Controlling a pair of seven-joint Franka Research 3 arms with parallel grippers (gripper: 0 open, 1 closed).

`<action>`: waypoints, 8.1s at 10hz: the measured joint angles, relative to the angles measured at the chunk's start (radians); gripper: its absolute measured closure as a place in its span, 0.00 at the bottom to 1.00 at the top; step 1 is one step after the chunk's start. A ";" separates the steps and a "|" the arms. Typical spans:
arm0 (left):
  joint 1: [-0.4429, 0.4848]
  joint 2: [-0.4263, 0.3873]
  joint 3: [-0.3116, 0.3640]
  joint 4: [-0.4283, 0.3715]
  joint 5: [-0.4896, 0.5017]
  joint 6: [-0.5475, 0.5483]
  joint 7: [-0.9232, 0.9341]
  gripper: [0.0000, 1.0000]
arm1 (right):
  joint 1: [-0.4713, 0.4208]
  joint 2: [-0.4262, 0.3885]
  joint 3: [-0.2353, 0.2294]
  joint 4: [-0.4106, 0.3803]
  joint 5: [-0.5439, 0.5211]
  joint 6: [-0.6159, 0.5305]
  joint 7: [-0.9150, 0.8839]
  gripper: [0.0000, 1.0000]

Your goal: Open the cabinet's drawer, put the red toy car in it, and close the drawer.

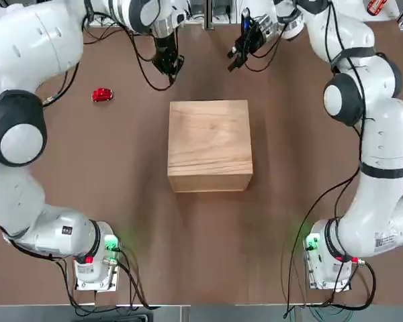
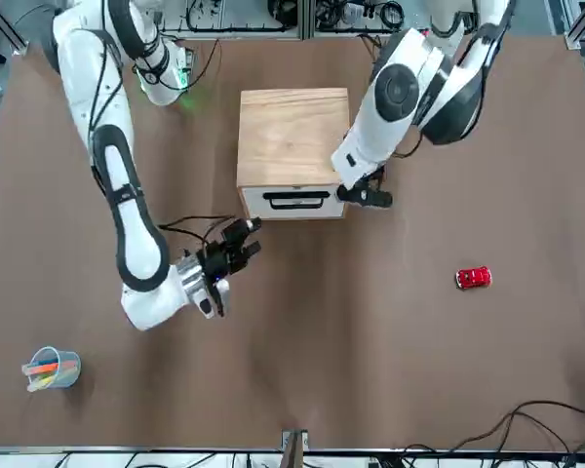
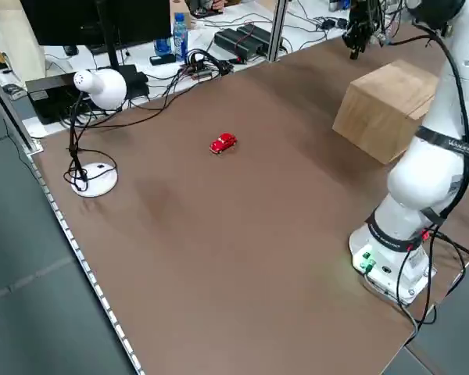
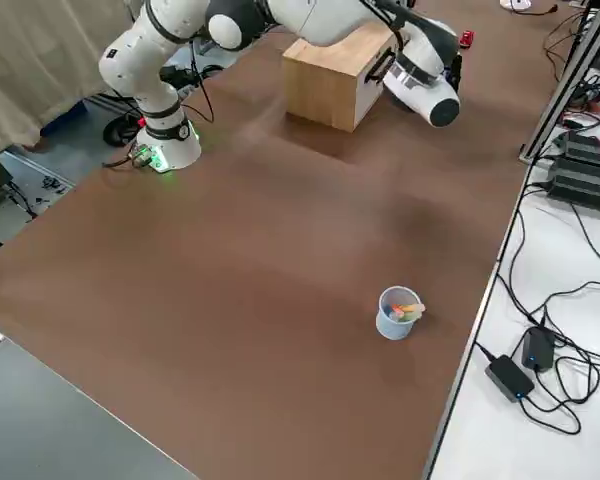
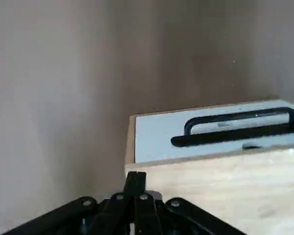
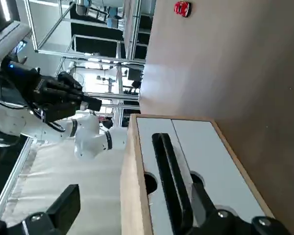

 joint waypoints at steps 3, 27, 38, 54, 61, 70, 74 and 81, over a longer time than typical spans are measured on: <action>-0.016 0.073 -0.031 0.000 0.000 0.011 -0.036 0.99 | 0.013 0.027 0.000 0.003 -0.057 -0.006 -0.062 0.00; -0.012 0.119 -0.041 -0.001 0.000 0.000 -0.034 0.99 | 0.112 0.138 0.001 -0.004 -0.039 -0.071 -0.153 0.00; -0.011 0.119 -0.041 0.000 0.000 -0.004 -0.034 0.99 | 0.118 0.139 0.001 -0.040 -0.038 -0.071 -0.156 0.00; -0.011 0.119 -0.041 0.001 0.000 -0.008 -0.034 0.97 | 0.133 0.128 0.001 -0.026 -0.019 -0.078 -0.151 0.60; -0.011 0.119 -0.041 0.001 0.000 -0.010 -0.034 0.97 | 0.135 0.131 0.000 -0.026 -0.021 -0.064 -0.145 0.84; -0.011 0.119 -0.041 0.001 0.000 -0.011 -0.034 0.97 | 0.140 0.131 -0.006 -0.003 -0.040 -0.046 -0.145 0.90; -0.011 0.119 -0.041 0.001 0.000 -0.011 -0.034 0.97 | 0.139 0.131 -0.012 0.015 -0.040 -0.012 -0.136 0.91; -0.010 0.119 -0.041 0.002 0.001 -0.012 -0.034 0.97 | 0.132 0.130 -0.016 0.031 -0.020 0.063 -0.099 0.93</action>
